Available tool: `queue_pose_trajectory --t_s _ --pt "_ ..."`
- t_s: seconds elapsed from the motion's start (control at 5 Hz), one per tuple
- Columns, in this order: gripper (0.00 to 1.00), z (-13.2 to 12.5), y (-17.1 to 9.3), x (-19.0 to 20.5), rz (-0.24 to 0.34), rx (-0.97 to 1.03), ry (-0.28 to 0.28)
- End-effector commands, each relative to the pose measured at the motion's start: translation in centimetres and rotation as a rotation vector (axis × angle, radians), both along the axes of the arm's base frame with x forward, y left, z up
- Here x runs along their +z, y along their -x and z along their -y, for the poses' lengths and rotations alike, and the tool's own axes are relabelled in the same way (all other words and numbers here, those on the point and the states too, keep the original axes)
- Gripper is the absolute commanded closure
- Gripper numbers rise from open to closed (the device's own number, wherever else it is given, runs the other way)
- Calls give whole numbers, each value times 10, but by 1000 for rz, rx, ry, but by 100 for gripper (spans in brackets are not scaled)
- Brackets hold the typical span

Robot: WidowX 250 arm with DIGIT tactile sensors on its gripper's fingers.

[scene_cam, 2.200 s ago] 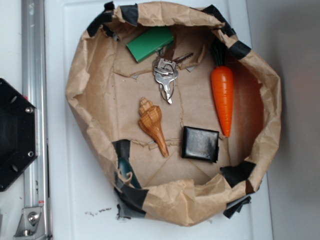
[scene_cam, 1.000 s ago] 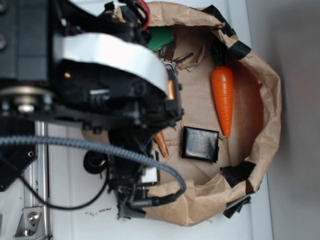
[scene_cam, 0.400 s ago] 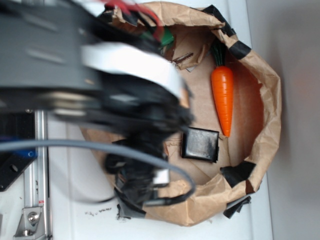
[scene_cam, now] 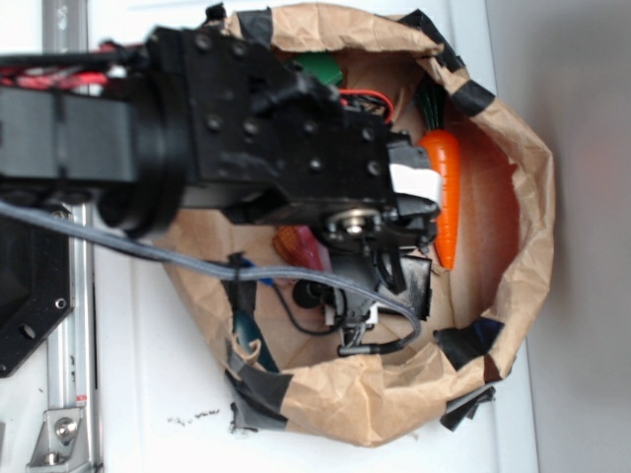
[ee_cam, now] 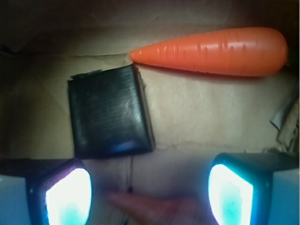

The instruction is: Grab the black box.

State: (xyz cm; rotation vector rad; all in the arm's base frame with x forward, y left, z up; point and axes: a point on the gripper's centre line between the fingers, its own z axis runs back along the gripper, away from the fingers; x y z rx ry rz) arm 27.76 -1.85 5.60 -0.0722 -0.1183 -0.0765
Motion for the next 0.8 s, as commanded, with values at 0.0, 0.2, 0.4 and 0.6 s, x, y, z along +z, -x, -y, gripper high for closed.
queue_pose_trajectory --t_s 0.0,0.2,0.4,0.6 --pt "0 48 -27 -1 76 -145 34" --pt "0 69 -35 -21 61 -177 -11" --pt "0 75 -38 -44 12 -180 -72" --pt "100 64 -32 -51 -24 -109 -111"
